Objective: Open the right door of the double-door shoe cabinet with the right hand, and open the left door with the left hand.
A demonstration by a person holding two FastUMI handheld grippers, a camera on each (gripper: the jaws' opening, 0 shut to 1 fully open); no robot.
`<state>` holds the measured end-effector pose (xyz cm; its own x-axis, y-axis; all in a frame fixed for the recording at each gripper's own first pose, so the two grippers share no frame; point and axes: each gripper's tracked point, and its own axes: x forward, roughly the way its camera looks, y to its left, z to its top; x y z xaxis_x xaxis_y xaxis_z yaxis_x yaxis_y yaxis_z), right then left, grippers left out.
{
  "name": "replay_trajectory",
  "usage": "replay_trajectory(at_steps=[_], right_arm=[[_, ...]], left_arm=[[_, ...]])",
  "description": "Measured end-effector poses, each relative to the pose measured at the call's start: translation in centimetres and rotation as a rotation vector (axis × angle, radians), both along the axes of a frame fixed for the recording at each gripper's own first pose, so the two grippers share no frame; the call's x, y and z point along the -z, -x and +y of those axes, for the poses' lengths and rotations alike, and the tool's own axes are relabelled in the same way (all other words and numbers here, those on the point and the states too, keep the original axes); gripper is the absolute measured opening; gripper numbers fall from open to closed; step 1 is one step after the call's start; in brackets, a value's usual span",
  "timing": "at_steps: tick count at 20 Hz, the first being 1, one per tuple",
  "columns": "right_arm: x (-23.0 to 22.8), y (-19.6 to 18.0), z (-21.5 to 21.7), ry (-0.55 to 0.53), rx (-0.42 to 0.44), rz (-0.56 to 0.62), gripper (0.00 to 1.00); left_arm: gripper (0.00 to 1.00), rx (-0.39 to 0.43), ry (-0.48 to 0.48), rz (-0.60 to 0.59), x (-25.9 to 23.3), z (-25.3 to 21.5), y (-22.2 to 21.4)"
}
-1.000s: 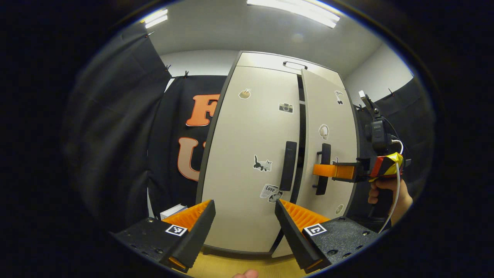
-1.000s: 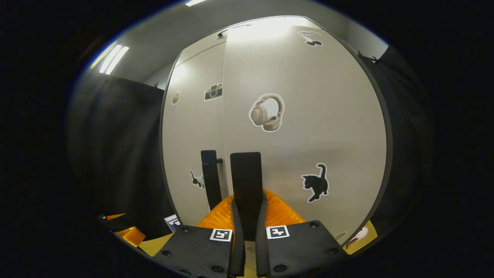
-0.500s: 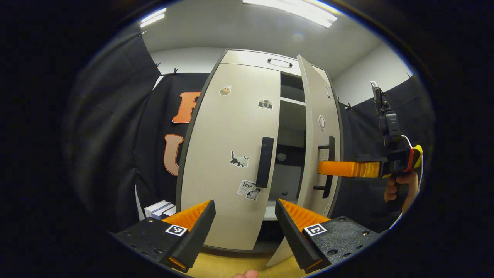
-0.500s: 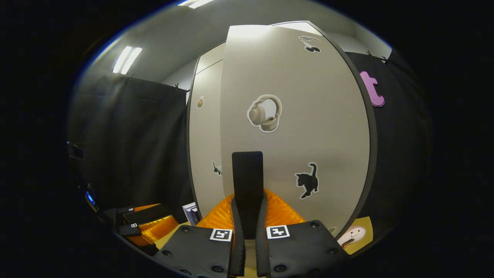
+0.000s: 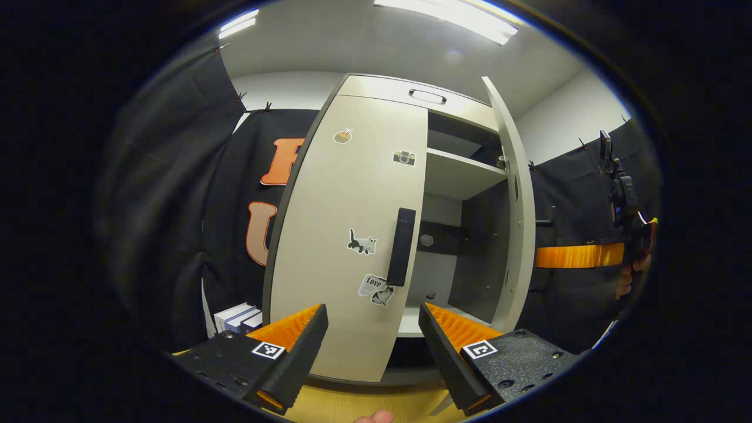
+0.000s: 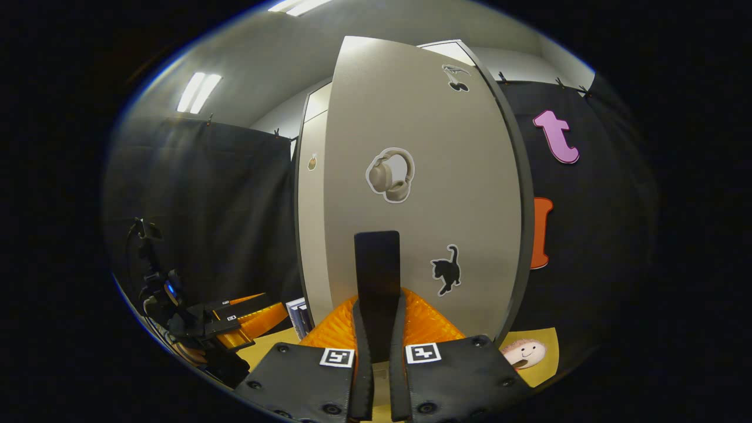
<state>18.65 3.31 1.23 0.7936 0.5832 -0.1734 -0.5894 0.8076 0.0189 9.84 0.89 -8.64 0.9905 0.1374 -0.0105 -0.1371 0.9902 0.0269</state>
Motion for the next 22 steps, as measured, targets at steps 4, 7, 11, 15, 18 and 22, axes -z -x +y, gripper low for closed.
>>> replay_trajectory(at_steps=[4, 7, 11, 15, 18, 22], right_arm=[[-0.4, 0.8, -2.2, 0.018, 0.035, -0.007, 0.18], [-0.9, 1.2, -3.1, 0.014, 0.051, -0.001, 0.18], [-0.9, 1.4, -4.4, 0.017, 0.060, -0.004, 0.18], [-1.0, 1.7, -6.5, 0.018, 0.089, -0.019, 0.23], [-1.2, 1.8, -8.0, 0.029, 0.123, -0.017, 0.18], [-1.5, 1.9, -10.1, 0.060, 0.184, -0.049, 0.17]], left_arm=[[0.94, 0.021, 0.010, -0.001, 0.2, -1.0, 0.0], [0.94, 0.042, 0.026, 0.004, 0.6, -1.9, -0.1], [0.94, 0.070, 0.051, 0.012, 0.9, -3.3, 0.3], [0.95, 0.070, 0.033, 0.013, 0.8, -3.1, 0.8], [0.94, 0.065, 0.030, 0.004, 0.4, -2.9, 0.9], [0.95, 0.088, 0.033, 0.010, 0.7, -3.7, 0.6]])
